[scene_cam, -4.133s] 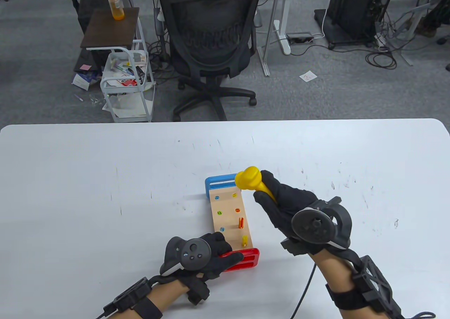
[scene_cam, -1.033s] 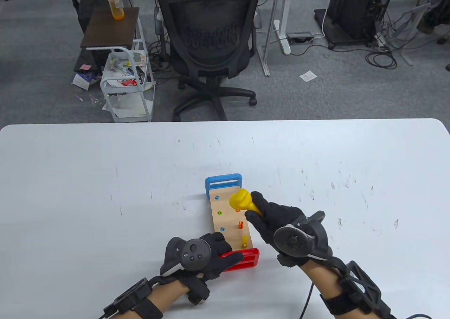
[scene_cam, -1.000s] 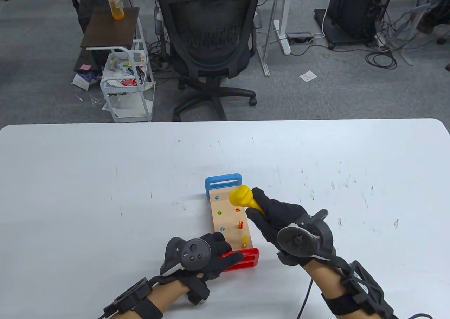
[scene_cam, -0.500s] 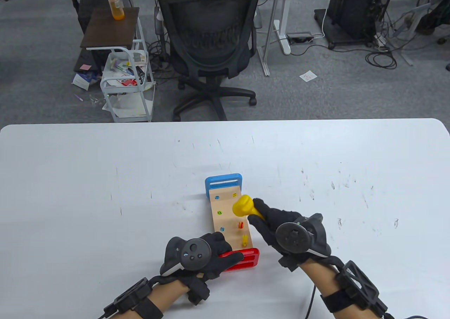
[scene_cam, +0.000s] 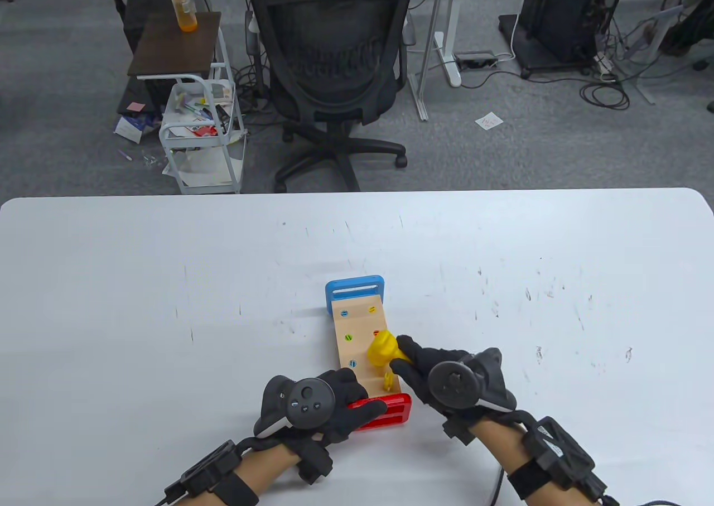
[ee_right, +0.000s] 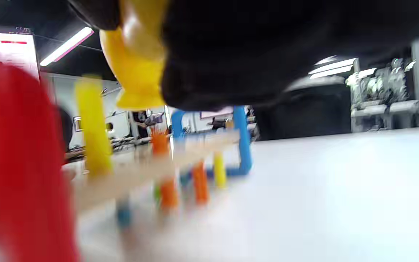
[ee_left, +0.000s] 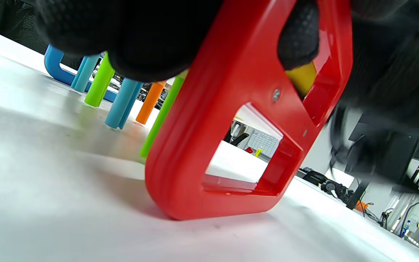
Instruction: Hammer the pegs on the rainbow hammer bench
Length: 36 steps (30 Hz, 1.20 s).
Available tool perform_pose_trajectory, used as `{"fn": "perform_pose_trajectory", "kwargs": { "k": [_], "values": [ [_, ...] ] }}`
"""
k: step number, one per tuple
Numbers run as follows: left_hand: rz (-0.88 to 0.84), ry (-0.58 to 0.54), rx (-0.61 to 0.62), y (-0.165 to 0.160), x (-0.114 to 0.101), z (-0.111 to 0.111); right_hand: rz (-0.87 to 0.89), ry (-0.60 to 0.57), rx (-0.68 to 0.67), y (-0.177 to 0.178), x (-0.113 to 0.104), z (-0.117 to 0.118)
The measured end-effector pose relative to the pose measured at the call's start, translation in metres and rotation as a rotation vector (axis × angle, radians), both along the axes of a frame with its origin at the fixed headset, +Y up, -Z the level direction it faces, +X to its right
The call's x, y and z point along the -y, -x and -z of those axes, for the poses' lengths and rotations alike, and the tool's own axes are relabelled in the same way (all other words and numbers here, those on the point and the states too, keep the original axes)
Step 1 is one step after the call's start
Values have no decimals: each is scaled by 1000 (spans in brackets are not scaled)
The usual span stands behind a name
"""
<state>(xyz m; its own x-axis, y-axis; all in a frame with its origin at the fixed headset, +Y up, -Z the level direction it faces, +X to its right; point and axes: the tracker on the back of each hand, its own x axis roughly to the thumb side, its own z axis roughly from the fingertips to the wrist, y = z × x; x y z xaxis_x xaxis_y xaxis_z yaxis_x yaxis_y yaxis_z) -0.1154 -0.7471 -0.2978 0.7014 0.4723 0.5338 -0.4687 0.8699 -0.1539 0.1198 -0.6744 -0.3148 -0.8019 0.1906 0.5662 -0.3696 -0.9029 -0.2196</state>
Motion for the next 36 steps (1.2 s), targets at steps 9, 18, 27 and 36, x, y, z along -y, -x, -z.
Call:
{"fn": "perform_pose_trajectory", "kwargs": {
  "k": [9, 18, 27, 36],
  "values": [
    [0, 0, 1, 0, 0, 0, 197, -248, -10, -11, -86, -21],
    [-2, 3, 3, 0, 0, 0, -105, 108, 8, 9, 9, 2],
    [-2, 3, 4, 0, 0, 0, 205, -250, -20, -6, -85, -23],
    [-4, 4, 6, 0, 0, 0, 12, 130, -7, 11, 30, 6]
  ]
}}
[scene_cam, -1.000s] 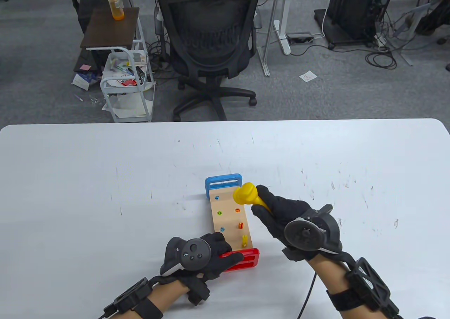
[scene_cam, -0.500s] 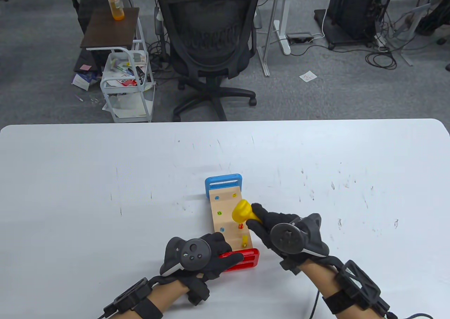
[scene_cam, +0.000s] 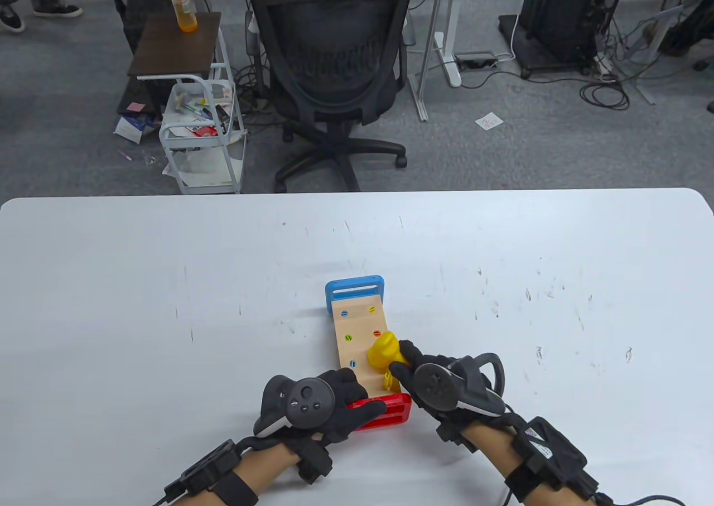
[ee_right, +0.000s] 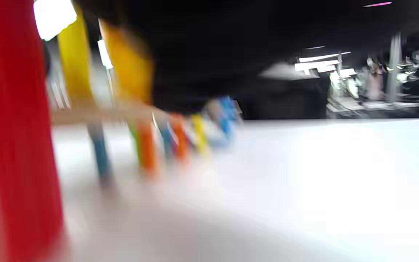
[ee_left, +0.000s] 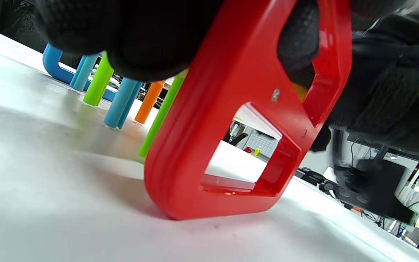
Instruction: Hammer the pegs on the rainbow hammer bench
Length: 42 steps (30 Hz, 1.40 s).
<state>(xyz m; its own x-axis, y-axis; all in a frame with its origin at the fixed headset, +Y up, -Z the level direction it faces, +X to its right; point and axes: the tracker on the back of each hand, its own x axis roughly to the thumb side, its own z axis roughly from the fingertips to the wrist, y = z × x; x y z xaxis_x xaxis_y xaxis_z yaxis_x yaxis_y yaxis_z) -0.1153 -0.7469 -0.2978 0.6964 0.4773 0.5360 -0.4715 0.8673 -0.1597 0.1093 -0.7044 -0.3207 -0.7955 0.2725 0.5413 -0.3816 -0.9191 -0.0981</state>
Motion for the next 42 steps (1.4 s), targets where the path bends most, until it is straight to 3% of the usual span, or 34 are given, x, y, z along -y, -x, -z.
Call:
{"fn": "perform_pose_trajectory", "kwargs": {
  "k": [1, 3, 6, 10, 13, 17, 19, 20, 21, 22, 23, 26, 28, 33, 37, 41, 42],
  "values": [
    [2, -2, 0, 0, 0, 0, -103, 56, 63, -3, -16, -3],
    [0, 0, -1, 0, 0, 0, -22, -135, 54, -8, -45, -5],
    [1, -1, -1, 0, 0, 0, 106, -250, 69, -18, -91, -12],
    [2, -1, 0, 0, 0, 0, 239, -372, 54, -27, -115, -22],
    [2, -1, 0, 0, 0, 0, 260, -398, 51, -29, -103, -24],
    [2, -1, 1, 0, 0, 0, 207, -221, 54, -21, -48, -13],
    [1, -1, 1, 0, 0, 0, 48, -39, 43, -10, -6, -3],
    [2, 0, 0, 0, 0, 0, -196, 184, 58, -1, 21, 5],
    [-1, 0, -1, 0, 0, 0, -94, 143, 32, -9, 10, -2],
    [0, 0, -1, 0, 0, 0, 85, 23, 48, -4, -1, -3],
    [3, -2, -1, 0, 0, 0, -77, 47, 71, -3, -16, -4],
    [2, 0, -1, 0, 0, 0, -24, -234, 54, -9, -53, -15],
    [2, 0, 0, 0, 0, 0, 40, -243, 53, -17, -82, -25],
    [4, -1, -1, 0, 0, 0, 269, -307, 17, -37, -124, -50],
    [7, 1, -1, 0, 0, 0, 320, -306, -30, -39, -116, -58],
    [26, -8, 2, 0, -1, 0, 161, -243, -52, -26, -73, -50],
    [29, -10, 2, 0, -1, 0, 73, -148, -73, -20, -55, -46]
  ]
}}
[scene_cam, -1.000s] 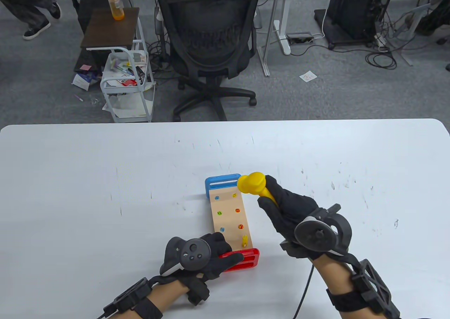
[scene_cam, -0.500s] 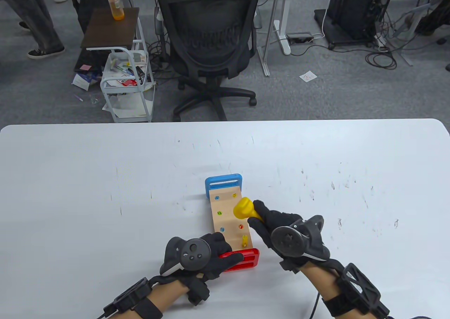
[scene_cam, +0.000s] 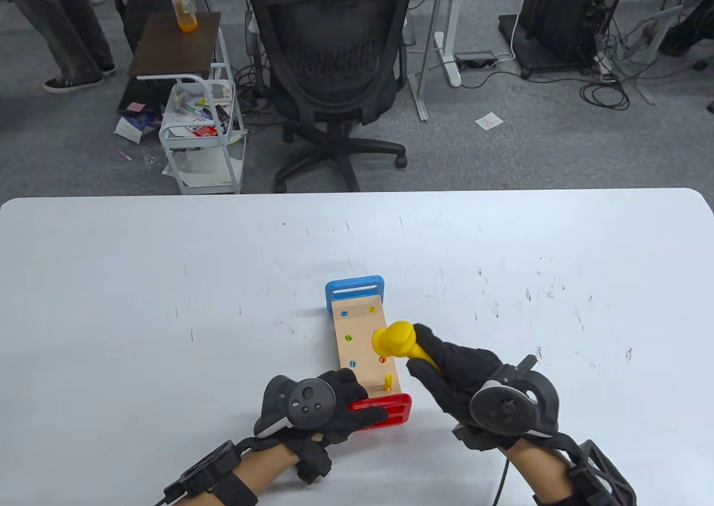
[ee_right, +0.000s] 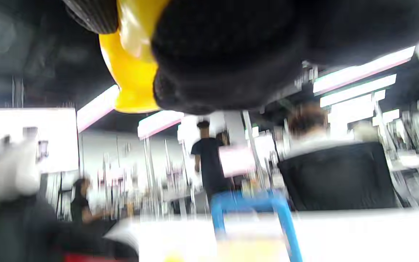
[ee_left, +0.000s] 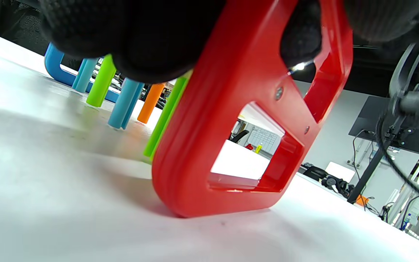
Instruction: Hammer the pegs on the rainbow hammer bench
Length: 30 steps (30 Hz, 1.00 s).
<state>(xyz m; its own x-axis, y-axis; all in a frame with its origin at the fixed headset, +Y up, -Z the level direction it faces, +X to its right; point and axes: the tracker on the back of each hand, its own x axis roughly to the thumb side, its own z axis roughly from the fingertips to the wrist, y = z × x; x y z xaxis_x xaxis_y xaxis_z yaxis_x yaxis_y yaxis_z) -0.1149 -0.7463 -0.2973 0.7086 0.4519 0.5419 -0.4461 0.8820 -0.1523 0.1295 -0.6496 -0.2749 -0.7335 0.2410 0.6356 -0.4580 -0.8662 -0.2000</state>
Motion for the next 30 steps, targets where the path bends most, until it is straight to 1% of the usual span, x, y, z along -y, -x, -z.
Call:
{"fn": "perform_pose_trajectory", "kwargs": {
  "k": [1, 2, 3, 4, 5, 6, 7, 9, 11, 12, 14, 15, 17, 18, 19, 20, 21, 22, 23, 24, 25, 26, 27, 30],
  "values": [
    [1, -2, 0, 0, 0, 0, -195, 163, 8, 8, 22, 6],
    [2, -3, 0, 0, 0, 0, -301, 213, 53, 7, 30, 5],
    [2, -4, 2, 0, 0, 0, -117, 69, -5, 5, 24, 3],
    [2, -3, 3, 0, 0, 0, -55, 47, -31, 7, 20, 4],
    [1, -2, 3, 0, 0, 0, -84, 53, 41, 2, 8, 1],
    [1, -3, 3, 0, 0, 0, 5, -29, 32, -2, -7, -1],
    [2, -3, 3, 0, 0, 0, 53, -81, 37, -5, -20, -3],
    [3, -4, 3, 0, 0, 0, 146, -151, 43, -13, -44, -8],
    [2, -4, 3, 0, 0, 0, 199, -207, 44, -17, -59, -13],
    [2, -4, 4, 0, 0, 0, 218, -238, 42, -19, -64, -15],
    [3, -4, 4, -1, 0, 0, 248, -300, 32, -20, -66, -19],
    [3, -4, 4, -1, 0, 0, 251, -305, 29, -20, -65, -19],
    [2, -3, 4, -1, 0, 0, 214, -289, 15, -15, -51, -16],
    [2, -3, 4, -1, 0, 0, 185, -268, 17, -11, -42, -14],
    [2, -3, 4, -1, 0, 0, 135, -219, 14, -7, -28, -10],
    [2, -3, 4, -1, 0, 0, 44, -140, 16, 0, -9, -4],
    [2, -3, 4, -1, 0, 0, -33, -69, 21, 5, 3, 1],
    [2, -3, 4, -1, 0, 0, -231, 131, 56, 13, 21, 11],
    [3, -3, 3, -1, 0, 0, -462, 369, 209, 9, 29, 12],
    [2, -3, 4, -1, 0, 0, -291, 322, 75, 9, 30, 11],
    [2, -4, 4, -1, 0, 0, -81, 92, 76, 8, 22, 7],
    [2, -3, 4, -1, 0, 0, -38, 60, 65, 7, 16, 8],
    [1, -3, 4, -1, 0, 0, 32, 12, 66, 4, 0, 4],
    [1, -3, 5, -1, 0, 0, 155, -68, 63, -4, -28, 0]
  ]
}}
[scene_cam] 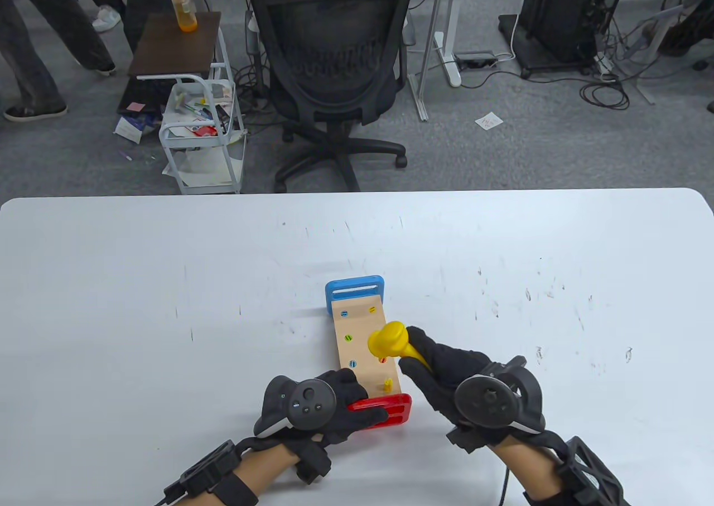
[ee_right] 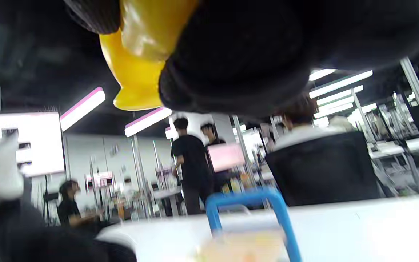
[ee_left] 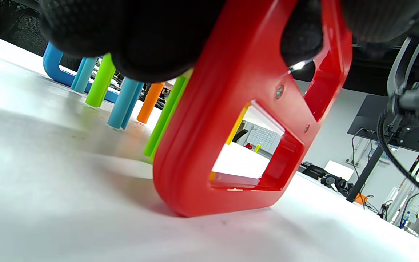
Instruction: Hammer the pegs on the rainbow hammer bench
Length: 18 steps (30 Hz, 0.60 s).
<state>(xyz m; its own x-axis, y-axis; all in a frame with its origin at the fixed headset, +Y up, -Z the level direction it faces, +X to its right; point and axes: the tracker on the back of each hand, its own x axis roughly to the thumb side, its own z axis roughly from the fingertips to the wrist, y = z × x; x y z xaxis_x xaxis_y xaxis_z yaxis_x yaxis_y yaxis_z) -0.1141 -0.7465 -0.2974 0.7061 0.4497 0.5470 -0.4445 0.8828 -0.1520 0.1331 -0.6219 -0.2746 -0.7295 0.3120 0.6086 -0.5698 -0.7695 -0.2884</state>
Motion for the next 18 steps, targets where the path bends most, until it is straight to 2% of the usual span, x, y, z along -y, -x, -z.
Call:
{"fn": "perform_pose_trajectory", "kwargs": {
  "k": [2, 5, 7, 10, 11, 13, 14, 15, 16, 18],
  "values": [
    [1, 0, 1, 0, 0, 0, 15, -47, 0, -4, -9, -3],
    [2, 0, 1, 0, 0, 0, 17, -99, -6, -8, -8, -6],
    [2, 0, 1, 0, 0, 0, 22, -110, -23, -9, 3, -5],
    [2, 0, 1, 0, 0, 0, -13, -62, -44, -6, 32, -1],
    [2, -1, 1, 0, 0, 0, -56, -4, -42, -3, 45, 3],
    [1, -1, 0, 0, 0, 0, -297, 282, -33, 10, 77, 15],
    [2, -1, -1, 0, 0, 0, -492, 470, 57, 3, 82, 14],
    [3, -2, -1, 0, 0, 0, -346, 371, -37, 5, 76, 16],
    [3, -2, -1, 0, 0, 0, -223, 236, 3, 4, 69, 13],
    [0, -1, 2, 0, 0, 0, -182, 136, 16, -1, 43, 13]
  ]
}}
